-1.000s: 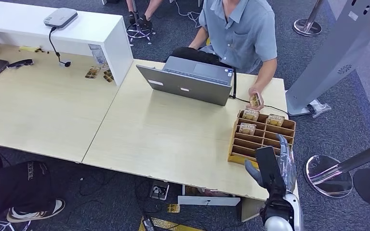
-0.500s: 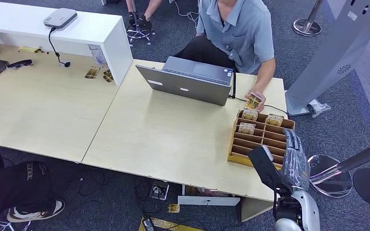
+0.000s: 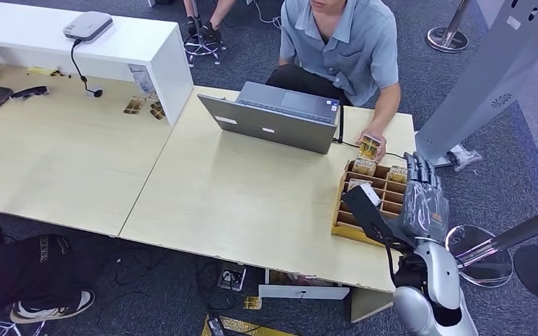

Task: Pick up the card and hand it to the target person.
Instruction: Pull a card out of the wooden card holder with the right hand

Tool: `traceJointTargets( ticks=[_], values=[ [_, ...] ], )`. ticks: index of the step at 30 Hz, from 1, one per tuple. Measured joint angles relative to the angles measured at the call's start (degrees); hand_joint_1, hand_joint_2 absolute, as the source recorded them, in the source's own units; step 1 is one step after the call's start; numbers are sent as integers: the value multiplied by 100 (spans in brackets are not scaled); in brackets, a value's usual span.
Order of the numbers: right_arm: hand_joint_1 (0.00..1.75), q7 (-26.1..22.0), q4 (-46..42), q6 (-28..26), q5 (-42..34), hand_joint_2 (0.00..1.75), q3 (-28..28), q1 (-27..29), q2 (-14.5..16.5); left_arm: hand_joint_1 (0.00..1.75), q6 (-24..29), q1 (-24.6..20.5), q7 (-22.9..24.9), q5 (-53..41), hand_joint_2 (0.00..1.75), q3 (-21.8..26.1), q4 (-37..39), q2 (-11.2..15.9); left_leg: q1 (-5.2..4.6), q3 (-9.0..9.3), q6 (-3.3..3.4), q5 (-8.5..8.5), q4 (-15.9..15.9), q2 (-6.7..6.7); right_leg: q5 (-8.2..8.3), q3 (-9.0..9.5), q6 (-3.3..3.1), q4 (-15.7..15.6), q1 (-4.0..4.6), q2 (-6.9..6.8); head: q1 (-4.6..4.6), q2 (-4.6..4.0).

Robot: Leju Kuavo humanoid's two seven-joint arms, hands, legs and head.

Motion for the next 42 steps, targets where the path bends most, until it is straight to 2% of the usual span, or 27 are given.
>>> traceJointTargets(
  ticks=[4,5,8,9,26,31,42],
  values=[
    [0,105,124,239,242,175,99,-230,-1,0,0,-1,40,-60,0,-4,0,28,0,0,0,0,0,0,0,0,0,0,0,0,0,0],
    [9,121,154,287,286,175,119,-282,-2,0,0,0,51,-67,0,-5,0,34,0,0,0,0,0,0,0,0,0,0,0,0,1,0],
    [140,139,224,364,338,175,186,-404,-6,0,0,0,63,-87,0,-6,0,50,0,0,0,0,0,0,0,0,0,0,0,0,1,0],
    [175,142,244,385,347,175,204,-431,-7,0,0,0,63,-95,0,-7,0,56,0,-1,0,0,0,0,0,0,0,0,0,0,0,0],
    [175,129,901,498,307,175,386,-854,-7,0,0,0,63,-151,0,-14,0,95,0,-1,0,0,0,-1,0,-1,0,0,0,-1,0,0],
    [149,129,1038,498,307,175,436,-901,-7,0,0,1,63,-151,0,-28,0,105,0,-1,0,0,0,-1,0,-1,0,0,0,-1,0,0],
    [140,90,1391,503,285,175,541,-1129,-2,0,-14,0,63,-213,0,-39,0,110,0,-2,0,0,1,-2,0,-1,0,0,0,-2,-1,0]
  ],
)
